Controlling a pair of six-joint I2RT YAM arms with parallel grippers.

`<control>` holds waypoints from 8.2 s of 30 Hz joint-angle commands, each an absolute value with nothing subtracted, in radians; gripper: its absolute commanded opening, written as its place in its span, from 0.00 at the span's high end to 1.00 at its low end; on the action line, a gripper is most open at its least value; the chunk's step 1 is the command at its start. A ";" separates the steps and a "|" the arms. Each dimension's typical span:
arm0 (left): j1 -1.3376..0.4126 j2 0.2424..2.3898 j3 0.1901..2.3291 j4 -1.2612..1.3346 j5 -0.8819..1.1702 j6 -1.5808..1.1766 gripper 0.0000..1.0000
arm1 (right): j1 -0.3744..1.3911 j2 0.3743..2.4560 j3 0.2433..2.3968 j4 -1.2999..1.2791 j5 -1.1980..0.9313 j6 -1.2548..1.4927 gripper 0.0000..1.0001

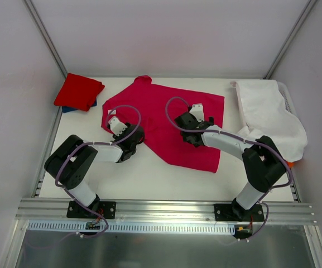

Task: Fold and stack the t-shirts
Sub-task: Flatten the tshirt out, then fold the tshirt

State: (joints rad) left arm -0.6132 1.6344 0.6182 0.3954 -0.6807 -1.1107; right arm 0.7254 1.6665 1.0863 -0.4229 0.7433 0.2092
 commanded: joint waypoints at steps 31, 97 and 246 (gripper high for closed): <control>-0.551 0.960 0.531 -0.277 -0.627 -0.782 1.00 | 0.729 1.733 1.138 -0.430 0.719 0.232 0.01; -0.658 0.965 0.256 -0.337 -0.702 -1.549 0.41 | 0.733 1.758 1.138 -0.440 0.726 0.239 0.01; -0.272 1.588 1.080 -0.117 -0.318 -0.649 1.00 | 0.232 1.445 1.020 -0.465 0.675 0.442 0.99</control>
State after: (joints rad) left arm -0.2890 1.5608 1.0176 -0.1410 -0.3500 -0.6834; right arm 0.2504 1.4078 0.9520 -0.4808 0.6758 0.4545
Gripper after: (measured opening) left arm 0.009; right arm 0.011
